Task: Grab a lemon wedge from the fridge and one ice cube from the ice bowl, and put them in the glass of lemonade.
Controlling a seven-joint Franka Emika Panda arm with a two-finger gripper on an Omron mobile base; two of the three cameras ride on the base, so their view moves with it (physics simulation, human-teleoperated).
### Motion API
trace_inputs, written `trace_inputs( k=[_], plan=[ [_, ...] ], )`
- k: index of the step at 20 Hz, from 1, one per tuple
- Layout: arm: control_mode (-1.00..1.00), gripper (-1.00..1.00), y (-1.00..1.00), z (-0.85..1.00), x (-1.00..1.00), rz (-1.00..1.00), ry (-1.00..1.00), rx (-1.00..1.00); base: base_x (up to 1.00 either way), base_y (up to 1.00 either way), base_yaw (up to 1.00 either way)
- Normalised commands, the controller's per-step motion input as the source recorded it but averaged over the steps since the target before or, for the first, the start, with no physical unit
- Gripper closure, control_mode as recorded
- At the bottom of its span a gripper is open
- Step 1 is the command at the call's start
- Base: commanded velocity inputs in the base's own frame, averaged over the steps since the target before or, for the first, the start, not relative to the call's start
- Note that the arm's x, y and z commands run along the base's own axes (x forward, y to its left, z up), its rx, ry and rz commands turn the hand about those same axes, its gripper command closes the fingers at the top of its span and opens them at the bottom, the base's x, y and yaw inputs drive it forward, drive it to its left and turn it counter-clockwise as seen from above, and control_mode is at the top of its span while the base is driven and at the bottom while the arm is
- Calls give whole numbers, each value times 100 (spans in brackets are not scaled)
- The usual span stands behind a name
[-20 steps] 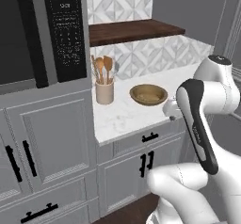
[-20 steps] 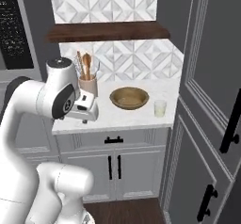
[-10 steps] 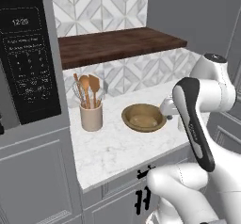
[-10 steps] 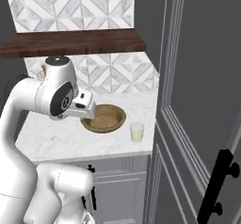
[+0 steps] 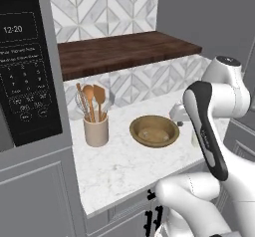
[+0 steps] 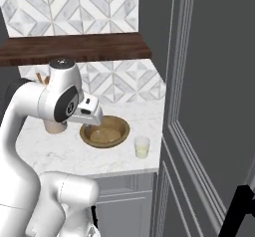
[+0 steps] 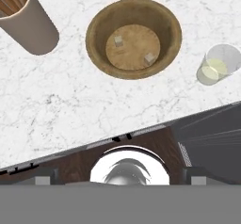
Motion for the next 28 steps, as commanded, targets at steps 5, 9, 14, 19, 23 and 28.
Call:
trace_inputs(
  k=[5,9,14,19,23,28],
  plan=[
    [100,-100,0,0,0,0,0,0,2,0,0],
    [-100,-100,0,0,9,0,2,0,0,0,0],
    [-100,-100,10,0,89,0,26,0,0,0,0],
    [-100,-100,13,-54,95,1,17,0,0,0,0],
    [-100,-100,5,-100,86,3,2,0,0,0,0],
    [-100,-100,0,-39,31,4,13,-1,0,0,0]
  ],
)
